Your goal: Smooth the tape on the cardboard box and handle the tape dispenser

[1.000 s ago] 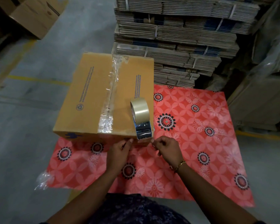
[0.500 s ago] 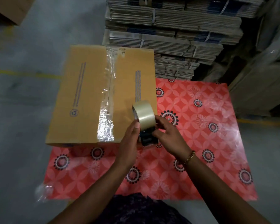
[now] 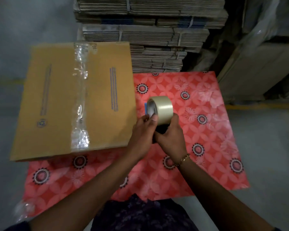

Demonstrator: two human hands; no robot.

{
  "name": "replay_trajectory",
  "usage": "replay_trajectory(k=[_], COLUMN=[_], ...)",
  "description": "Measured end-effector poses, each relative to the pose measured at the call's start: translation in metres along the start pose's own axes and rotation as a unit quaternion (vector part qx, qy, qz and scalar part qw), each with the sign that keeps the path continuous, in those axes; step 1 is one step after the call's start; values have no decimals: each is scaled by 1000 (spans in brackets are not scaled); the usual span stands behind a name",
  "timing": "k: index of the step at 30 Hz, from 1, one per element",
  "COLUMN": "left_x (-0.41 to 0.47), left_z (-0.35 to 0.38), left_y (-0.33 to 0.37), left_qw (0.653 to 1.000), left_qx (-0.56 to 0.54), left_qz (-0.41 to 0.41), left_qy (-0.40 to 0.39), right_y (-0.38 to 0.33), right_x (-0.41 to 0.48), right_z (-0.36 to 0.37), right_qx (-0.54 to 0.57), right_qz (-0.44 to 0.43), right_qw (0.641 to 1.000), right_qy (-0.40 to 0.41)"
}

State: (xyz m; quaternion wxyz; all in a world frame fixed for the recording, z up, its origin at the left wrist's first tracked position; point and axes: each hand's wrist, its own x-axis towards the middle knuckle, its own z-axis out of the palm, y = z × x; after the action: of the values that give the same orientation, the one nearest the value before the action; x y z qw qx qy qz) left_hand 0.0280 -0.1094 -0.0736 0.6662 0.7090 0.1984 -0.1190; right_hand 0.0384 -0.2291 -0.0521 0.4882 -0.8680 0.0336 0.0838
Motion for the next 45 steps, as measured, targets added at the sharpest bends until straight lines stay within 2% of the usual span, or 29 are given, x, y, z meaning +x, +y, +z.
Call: replay_trajectory(k=[4,6,9,12,14,16,19,25,35,38,45], left_x=[8,13,21,31,35,39,36,28,22,20,18], left_z=[60,80,93,80,68,66,76,84,77,72,51], left_y=[25,31,25,16,17,17,13,-2,-2,-3,1], left_qw=[995,992,981,943,931,931,933,925,924,921,914], left_qx=[51,57,158,283,315,322,324,361,367,373,379], left_qz=[26,37,87,171,175,159,154,119,102,102,134], left_qy=[-86,-107,-68,24,55,61,31,-22,-39,-46,-63], right_y=[68,103,135,154,159,161,167,173,203,168,160], right_x=[30,49,72,90,102,113,128,137,148,132,117], right_z=[-45,-64,-91,-113,-121,-122,-120,-119,-117,-122,-132], right_qx=[88,143,199,227,245,270,302,281,129,36,76], right_qz=[84,89,121,180,215,238,258,246,267,250,289], right_qw=[993,986,972,957,945,932,917,926,954,967,954], right_qy=[5,-2,-21,-28,-38,-40,-46,-54,-46,-37,-33])
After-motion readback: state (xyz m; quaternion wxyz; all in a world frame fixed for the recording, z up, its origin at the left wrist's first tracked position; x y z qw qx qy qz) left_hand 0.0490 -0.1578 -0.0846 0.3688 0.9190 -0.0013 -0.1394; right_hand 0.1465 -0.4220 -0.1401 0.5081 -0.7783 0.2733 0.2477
